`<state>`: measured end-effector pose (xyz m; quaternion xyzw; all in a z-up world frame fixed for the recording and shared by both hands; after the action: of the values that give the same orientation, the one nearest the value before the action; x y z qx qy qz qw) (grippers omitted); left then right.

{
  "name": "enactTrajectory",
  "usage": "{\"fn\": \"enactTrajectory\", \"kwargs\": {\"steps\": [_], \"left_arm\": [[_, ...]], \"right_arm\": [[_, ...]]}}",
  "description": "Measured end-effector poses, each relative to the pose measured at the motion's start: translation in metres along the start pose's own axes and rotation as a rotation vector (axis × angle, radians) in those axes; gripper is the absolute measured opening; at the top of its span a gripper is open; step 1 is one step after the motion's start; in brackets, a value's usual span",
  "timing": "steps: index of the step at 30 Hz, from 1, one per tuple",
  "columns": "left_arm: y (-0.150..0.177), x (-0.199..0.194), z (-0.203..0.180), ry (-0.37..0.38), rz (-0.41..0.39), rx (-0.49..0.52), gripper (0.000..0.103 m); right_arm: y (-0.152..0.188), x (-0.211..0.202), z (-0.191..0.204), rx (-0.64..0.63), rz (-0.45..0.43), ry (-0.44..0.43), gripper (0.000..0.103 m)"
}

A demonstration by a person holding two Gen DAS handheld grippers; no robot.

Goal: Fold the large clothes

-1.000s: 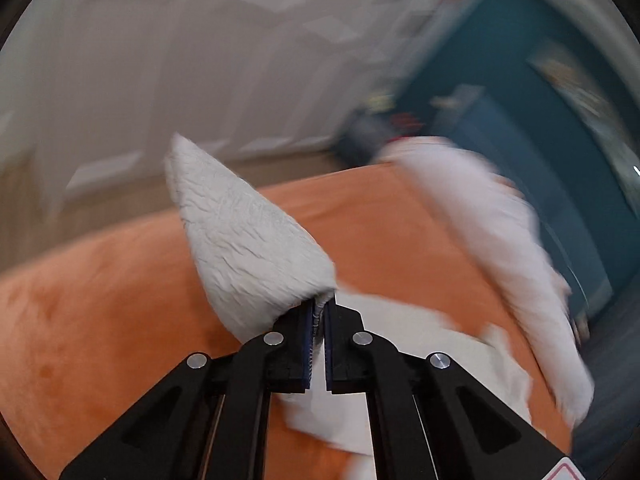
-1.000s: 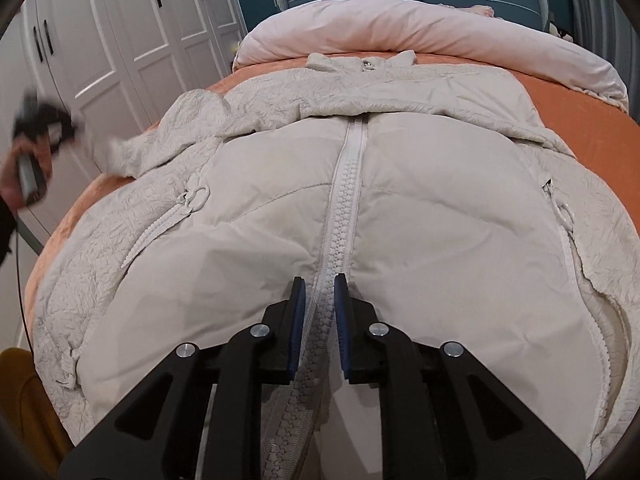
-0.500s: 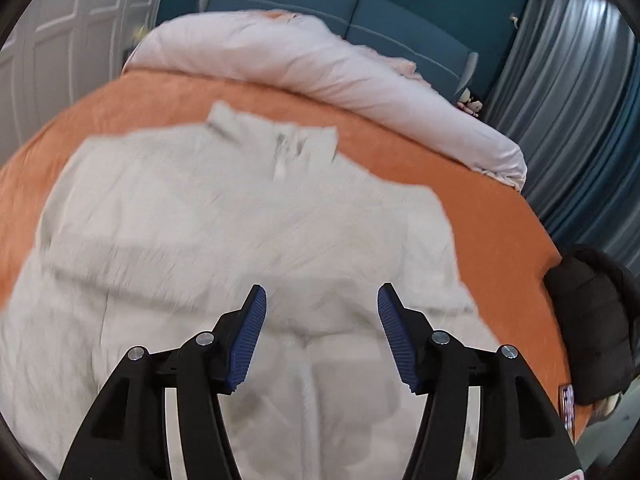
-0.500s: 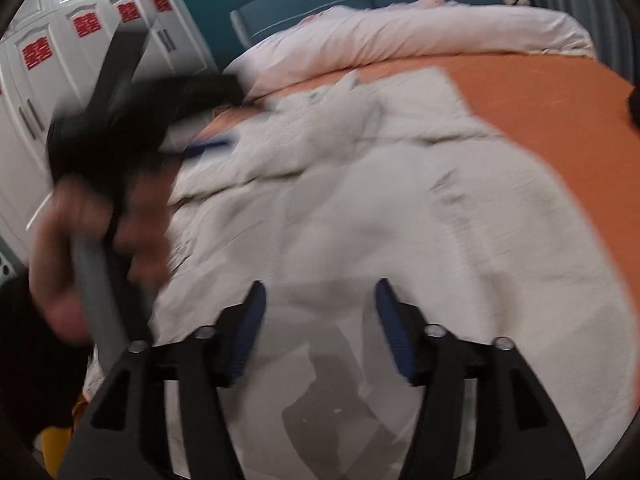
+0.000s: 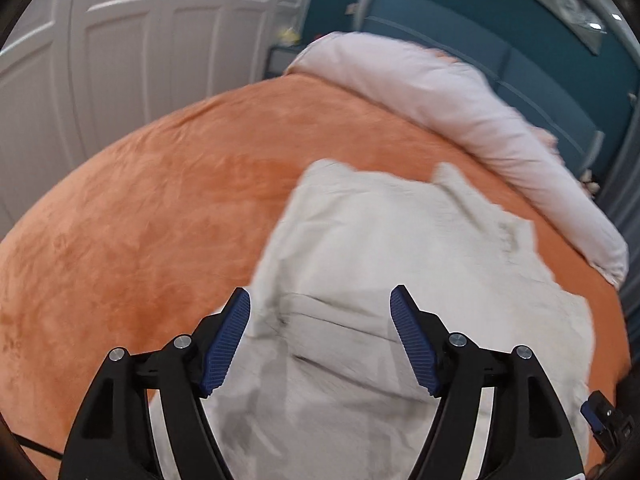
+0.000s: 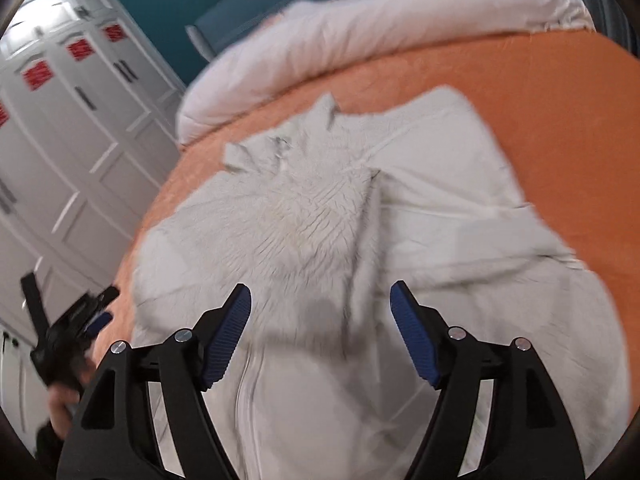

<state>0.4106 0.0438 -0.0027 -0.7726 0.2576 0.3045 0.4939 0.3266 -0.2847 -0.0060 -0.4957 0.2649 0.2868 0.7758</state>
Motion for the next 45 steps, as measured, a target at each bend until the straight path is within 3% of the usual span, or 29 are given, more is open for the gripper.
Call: {"fn": "enactTrajectory", "kwargs": {"steps": [1, 3, 4, 6, 9, 10, 12, 13, 14, 17, 21, 24, 26, 27, 29, 32, 36, 39, 42, 43, 45], "left_arm": [[0.000, 0.009, 0.002, -0.005, 0.013, -0.006, 0.069], [0.004, 0.015, 0.002, -0.030, 0.022, 0.004, 0.067], [0.006, 0.019, 0.000, -0.039, 0.018, 0.012, 0.067], [0.006, 0.024, 0.002, -0.038, 0.009, 0.015, 0.067], [0.013, 0.037, 0.012, -0.060, 0.017, 0.023, 0.069], [0.018, 0.044, 0.015, -0.059, 0.030, 0.019, 0.069], [0.024, 0.054, 0.019, -0.077, 0.041, 0.016, 0.070], [0.026, 0.056, 0.019, -0.082, 0.038, 0.022, 0.072], [0.027, 0.057, 0.018, -0.084, 0.035, 0.028, 0.073], [0.033, 0.058, 0.013, -0.115, 0.018, 0.066, 0.073], [0.035, 0.060, 0.015, -0.117, 0.013, 0.064, 0.073], [0.037, 0.061, 0.015, -0.124, 0.007, 0.069, 0.073], [0.037, 0.062, 0.015, -0.128, 0.006, 0.072, 0.073], [0.038, 0.061, 0.014, -0.130, 0.005, 0.073, 0.073], [0.038, 0.062, 0.015, -0.127, 0.007, 0.071, 0.074], [0.037, 0.061, 0.015, -0.122, 0.013, 0.064, 0.076], [0.033, 0.046, 0.031, -0.077, 0.052, 0.022, 0.077], [0.037, 0.005, 0.059, -0.088, 0.077, 0.017, 0.074], [0.047, -0.051, 0.097, -0.043, 0.089, -0.022, 0.074], [0.051, -0.067, 0.107, -0.038, 0.088, -0.034, 0.074], [0.063, -0.107, 0.130, -0.019, 0.090, -0.057, 0.074]], "right_arm": [[-0.003, 0.013, 0.003, -0.005, 0.032, 0.004, 0.056], [-0.014, 0.025, 0.016, -0.068, 0.047, 0.069, 0.006], [-0.023, 0.017, 0.024, -0.097, -0.001, 0.047, 0.005], [-0.043, -0.025, 0.047, -0.167, -0.191, -0.010, 0.004], [-0.061, -0.057, 0.059, -0.246, -0.363, 0.018, 0.004], [-0.063, -0.046, 0.053, -0.256, -0.347, 0.054, 0.004], [-0.056, 0.007, 0.022, -0.241, -0.193, 0.156, 0.004], [-0.044, 0.045, 0.001, -0.216, -0.060, 0.195, 0.005], [-0.033, 0.068, -0.011, -0.197, 0.022, 0.193, 0.007], [-0.026, 0.073, -0.014, -0.167, 0.005, 0.189, 0.008], [-0.028, 0.014, 0.007, -0.152, -0.233, 0.237, 0.011], [-0.029, -0.006, 0.022, -0.194, -0.340, 0.240, 0.011], [-0.028, 0.015, 0.035, -0.277, -0.277, 0.244, 0.011], [-0.038, 0.031, 0.031, -0.306, -0.199, 0.236, 0.010], [-0.025, 0.074, 0.017, -0.321, -0.003, 0.262, 0.005], [-0.028, 0.082, 0.001, -0.240, 0.008, 0.226, 0.005], [-0.020, 0.036, -0.018, -0.191, -0.018, 0.324, 0.007], [0.005, -0.037, -0.029, -0.179, -0.074, 0.298, 0.009], [0.044, -0.111, -0.045, -0.188, -0.109, 0.276, 0.013], [0.057, -0.134, -0.051, -0.182, -0.110, 0.275, 0.016], [0.085, -0.171, -0.058, -0.170, -0.106, 0.278, 0.035]]}}
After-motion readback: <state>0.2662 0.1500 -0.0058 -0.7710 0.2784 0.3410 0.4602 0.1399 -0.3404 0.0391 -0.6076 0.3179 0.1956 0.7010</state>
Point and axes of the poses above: each gripper's, at about its wrist camera, not at the fingertips, and x roughly the way its jaws point, z to its left, y to its underside, the point moved 3 cm from there along x, roughly the way its jaws point, and after that the axes turned 8 degrees about -x, right-handed, at the moved point
